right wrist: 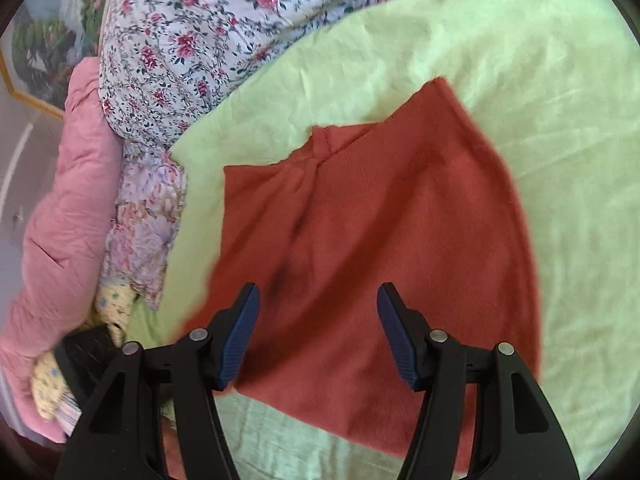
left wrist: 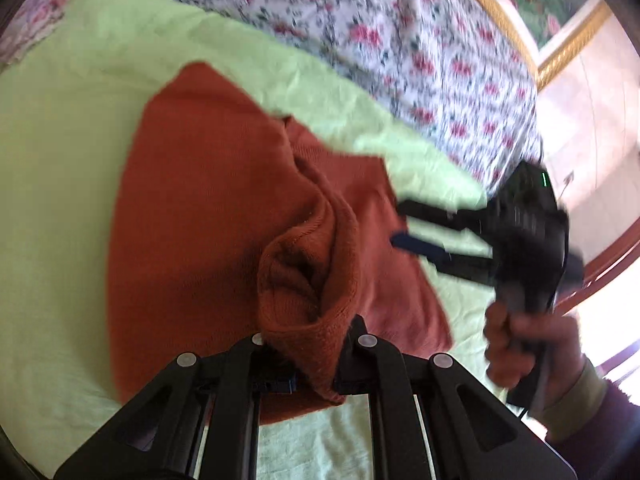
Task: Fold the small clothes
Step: 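Grasp the sweater's side edge with the left gripper and lift it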
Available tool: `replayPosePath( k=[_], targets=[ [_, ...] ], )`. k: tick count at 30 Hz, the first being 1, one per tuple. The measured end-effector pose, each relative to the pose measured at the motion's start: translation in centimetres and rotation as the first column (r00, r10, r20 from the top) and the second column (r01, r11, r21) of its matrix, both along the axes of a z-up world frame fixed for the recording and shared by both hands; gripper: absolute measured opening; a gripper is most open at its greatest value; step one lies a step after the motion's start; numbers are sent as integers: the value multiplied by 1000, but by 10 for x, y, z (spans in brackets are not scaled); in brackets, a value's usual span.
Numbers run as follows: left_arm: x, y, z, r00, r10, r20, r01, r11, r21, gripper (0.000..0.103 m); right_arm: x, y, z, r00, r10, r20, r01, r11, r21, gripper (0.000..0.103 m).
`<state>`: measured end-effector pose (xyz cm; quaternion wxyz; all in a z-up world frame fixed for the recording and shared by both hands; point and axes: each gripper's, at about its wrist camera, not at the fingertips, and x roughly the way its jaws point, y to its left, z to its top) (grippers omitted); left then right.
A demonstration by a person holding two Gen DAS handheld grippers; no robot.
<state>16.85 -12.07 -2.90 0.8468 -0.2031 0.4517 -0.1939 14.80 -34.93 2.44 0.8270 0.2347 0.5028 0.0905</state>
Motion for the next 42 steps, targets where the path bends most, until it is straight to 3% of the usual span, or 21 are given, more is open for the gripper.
replayPosePath(
  k=[8,13,15,16,17,22,25,30,33,39,42],
  targets=[
    [-3,-11,5,999,-25,33,23,997,74,9,61,30,-33,995,76,-64,-67,989,135,62],
    [-5,-16,8,997,-57,60,48,990,136,9,93,50,-48,990,104,-91,-89,984,155,62],
    [-6,-21,12,994,-77,75,63,982,177,9,103,60,-52,988,123,-96,-110,986,129,50],
    [-6,-24,16,993,-85,83,68,978,195,9,108,65,-53,986,130,-102,-120,988,99,28],
    [-5,-26,21,992,-91,89,71,977,201,9,110,66,-51,985,133,-107,-125,989,76,15],
    [-6,-48,49,975,-155,158,134,982,134,10,95,51,8,984,170,49,-173,983,61,15],
    [-1,-81,46,962,-221,158,204,972,119,10,81,28,34,986,152,72,-154,988,24,15],
    [9,-121,15,952,-292,96,283,955,93,10,59,-28,21,997,83,2,-83,996,-21,15],
    [10,-140,3,944,-321,72,311,943,121,10,50,-48,3,998,45,-35,-46,998,-45,15],
    [21,-152,4,942,-327,79,319,942,106,10,41,-62,9,999,43,33,-42,999,-34,15],
    [21,-162,-5,939,-338,66,329,937,121,11,42,-68,5,999,42,21,-40,997,-64,15]
  ],
)
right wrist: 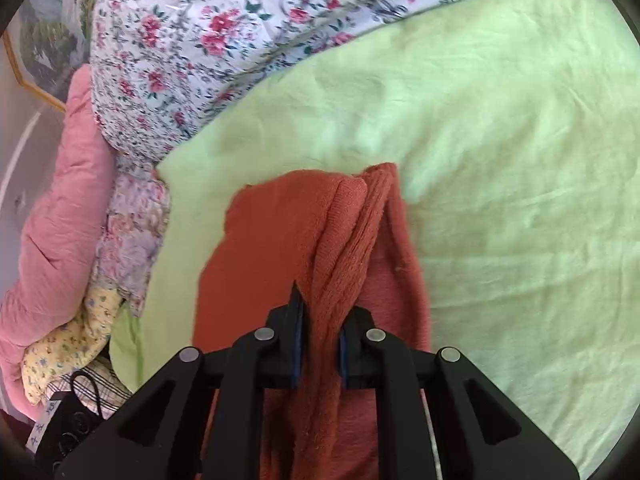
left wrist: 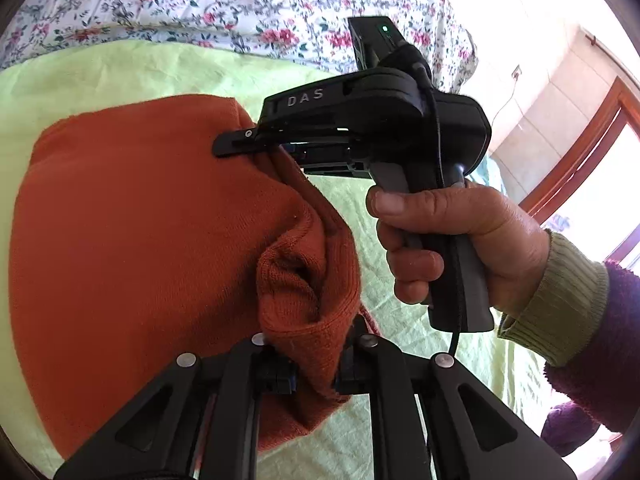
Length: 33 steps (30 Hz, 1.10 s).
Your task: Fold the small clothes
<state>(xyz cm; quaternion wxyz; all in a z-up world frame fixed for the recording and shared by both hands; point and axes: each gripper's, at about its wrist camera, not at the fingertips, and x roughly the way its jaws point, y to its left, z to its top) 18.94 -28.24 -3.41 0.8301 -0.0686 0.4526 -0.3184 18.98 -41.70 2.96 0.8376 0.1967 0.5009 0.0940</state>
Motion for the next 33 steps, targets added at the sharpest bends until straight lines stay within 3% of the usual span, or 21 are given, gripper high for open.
replayPosePath(
  k=[5,10,12,14,16,20,26,33],
  targets=[
    [5,-12,-16,999,-20,-50,21,1000,9,17,-1,-5,-11,999,-7,-37,6,999,-43,17],
    [-5,-4,-8,996,-40,-74,39,999,-10,37,-9,-9,-7,998,-39,-47,36,997,-70,30],
    [-10,3,-1,996,-40,-74,39,999,-21,43,-15,-12,-2,997,-62,-41,58,995,-76,38],
    [-17,17,8,997,-19,-75,17,999,-31,51,-23,-15,4,995,-94,-35,91,992,-86,61],
    [-20,32,14,996,7,-88,-12,998,-55,53,-34,-15,12,994,-111,-14,109,990,-85,67],
    [-23,64,24,992,71,-107,-79,994,-75,53,-55,-12,17,992,-127,-3,127,990,-69,67],
    [-18,121,25,971,203,-125,-211,976,-54,66,-76,-6,9,989,-147,-30,144,987,-70,76],
    [21,176,-9,902,343,-263,-372,925,-70,78,-73,-5,-8,988,-128,-82,124,991,-53,76]
  ],
)
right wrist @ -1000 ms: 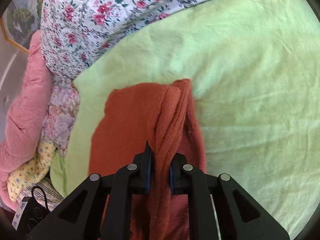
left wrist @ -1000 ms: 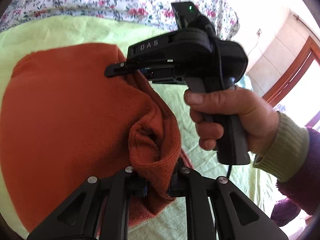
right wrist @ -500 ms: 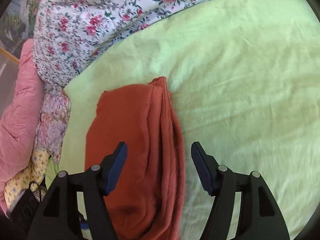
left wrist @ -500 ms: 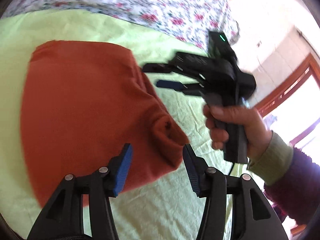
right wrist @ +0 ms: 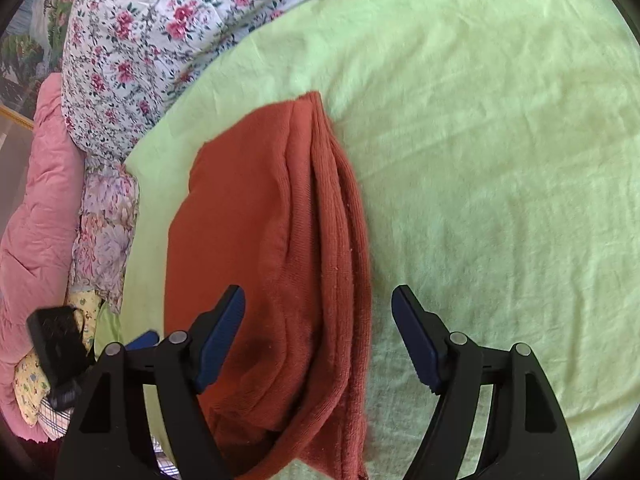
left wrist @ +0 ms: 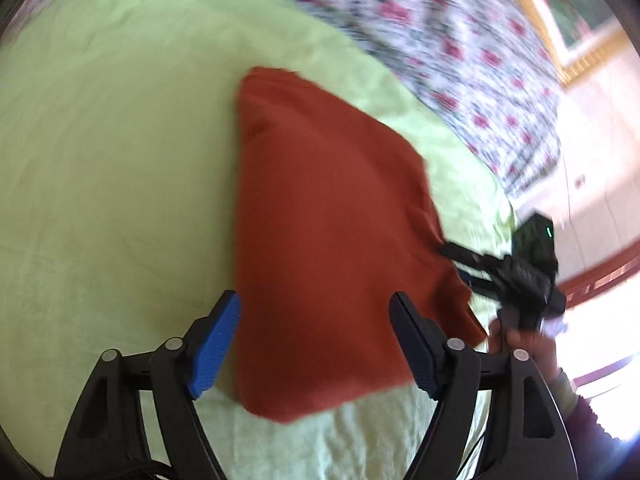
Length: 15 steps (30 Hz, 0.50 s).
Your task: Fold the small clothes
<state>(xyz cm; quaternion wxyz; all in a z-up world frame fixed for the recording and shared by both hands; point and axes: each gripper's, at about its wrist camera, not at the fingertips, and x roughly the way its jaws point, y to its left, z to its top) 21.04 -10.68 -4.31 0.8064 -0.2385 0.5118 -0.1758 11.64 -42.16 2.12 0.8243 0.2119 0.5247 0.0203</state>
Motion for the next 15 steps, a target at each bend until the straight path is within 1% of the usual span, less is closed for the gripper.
replayPosePath(
  k=[1,4,7,8,10,11,12,13,14,15],
  targets=[
    [10,5,-10,999,22,-32,-23,1000,-16,78,2,-1,-3,1000,5,-8,-5,1000,7,76],
    [32,9,-32,993,37,-108,-45,997,-69,78,7,-1,-10,999,26,-20,-26,999,21,76],
    [45,6,-42,993,36,-114,-47,995,-93,78,13,1,-14,998,51,-26,-50,998,27,76],
    [49,3,-44,993,31,-110,-41,995,-87,78,15,2,-14,998,60,-26,-59,998,30,76],
    [54,-5,-45,995,24,-98,-30,997,-66,74,18,7,-17,996,85,-32,-84,996,23,76],
    [57,-10,-44,997,15,-82,-19,998,-56,68,20,10,-18,994,100,-39,-100,995,17,75],
    [58,-16,-44,997,-4,-74,1,999,-43,50,21,12,-20,993,114,-44,-113,993,17,72],
    [60,-19,-45,998,-12,-68,10,1000,-27,42,22,16,-23,990,127,-57,-126,992,22,54],
    [59,-22,-44,998,-15,-61,14,1000,-26,37,23,17,-26,989,130,-73,-128,991,31,41],
    [58,-22,-42,999,-15,-53,13,999,-36,27,23,18,-29,989,125,-82,-122,992,37,37]
  ],
)
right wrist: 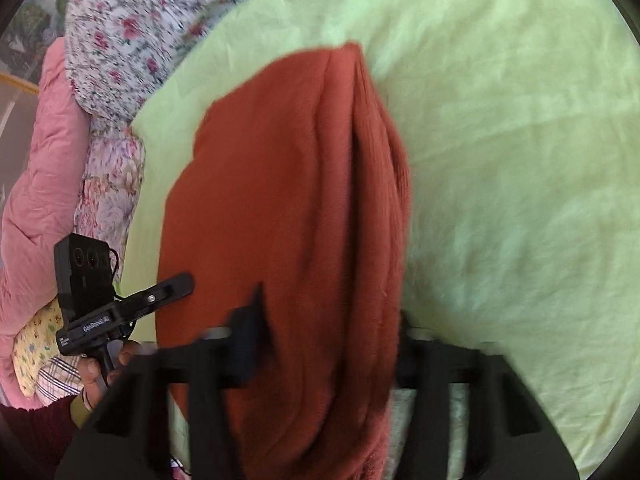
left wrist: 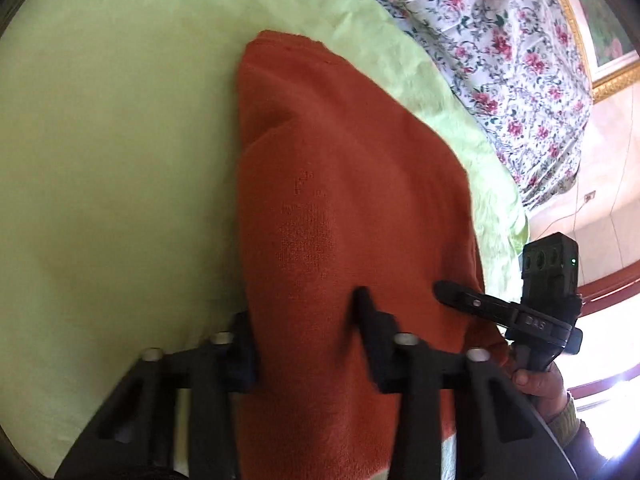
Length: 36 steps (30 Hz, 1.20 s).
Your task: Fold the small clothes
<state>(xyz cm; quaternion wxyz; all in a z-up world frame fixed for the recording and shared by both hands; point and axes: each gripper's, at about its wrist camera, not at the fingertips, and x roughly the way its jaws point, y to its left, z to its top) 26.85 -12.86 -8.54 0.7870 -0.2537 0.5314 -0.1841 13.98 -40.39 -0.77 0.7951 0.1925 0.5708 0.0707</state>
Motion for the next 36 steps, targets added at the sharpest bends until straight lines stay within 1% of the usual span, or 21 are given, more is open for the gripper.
replayPosePath(
  k=[1,2,4,6,9,13,17,20,23,27,30,31,32,33,34,36],
  targets=[
    [-2,2,3,1000,1,8,0,1000,-15,23,-1,0,0,1000,-5,4,5,1000,6,30],
    [-3,3,6,1000,0,13,0,1000,-29,22,-2,1,1,1000,-8,15,8,1000,15,28],
    [-8,7,15,1000,-4,30,5,999,-52,20,-4,6,6,999,-17,29,16,999,41,26],
    [-17,13,26,999,-6,49,9,998,-58,19,-6,12,11,999,-11,44,8,998,67,24],
    [-32,30,43,997,8,72,-3,998,-65,19,-6,36,17,998,35,54,-39,995,88,23],
    [-62,73,64,994,45,97,-39,997,-65,19,-2,72,19,993,97,65,-105,986,130,23],
    [-93,121,75,990,94,110,-88,994,-57,19,2,114,14,982,169,86,-182,967,180,23],
    [-113,152,75,986,129,110,-126,991,-34,19,5,147,3,971,226,75,-236,951,198,23],
    [-125,173,67,982,165,95,-163,986,-24,19,7,169,-11,965,258,54,-263,943,204,23],
    [-129,188,44,979,190,74,-191,981,17,20,11,186,-23,960,277,27,-278,944,176,23],
    [-130,188,31,979,196,58,-199,979,52,25,12,186,-31,960,280,1,-278,952,131,25],
    [-131,189,29,979,196,58,-200,978,62,28,11,185,-34,960,278,-9,-275,953,126,26],
    [-133,189,28,979,195,57,-199,977,76,29,11,184,-36,961,276,-16,-272,954,123,31],
    [-135,188,28,979,194,56,-198,976,85,33,10,182,-37,963,269,-23,-265,958,108,33],
    [-139,189,30,980,193,54,-198,975,99,36,10,181,-37,965,260,-32,-257,963,85,38],
    [-146,189,34,981,186,55,-191,974,121,39,8,178,-34,969,245,-39,-243,969,55,45]
  ],
)
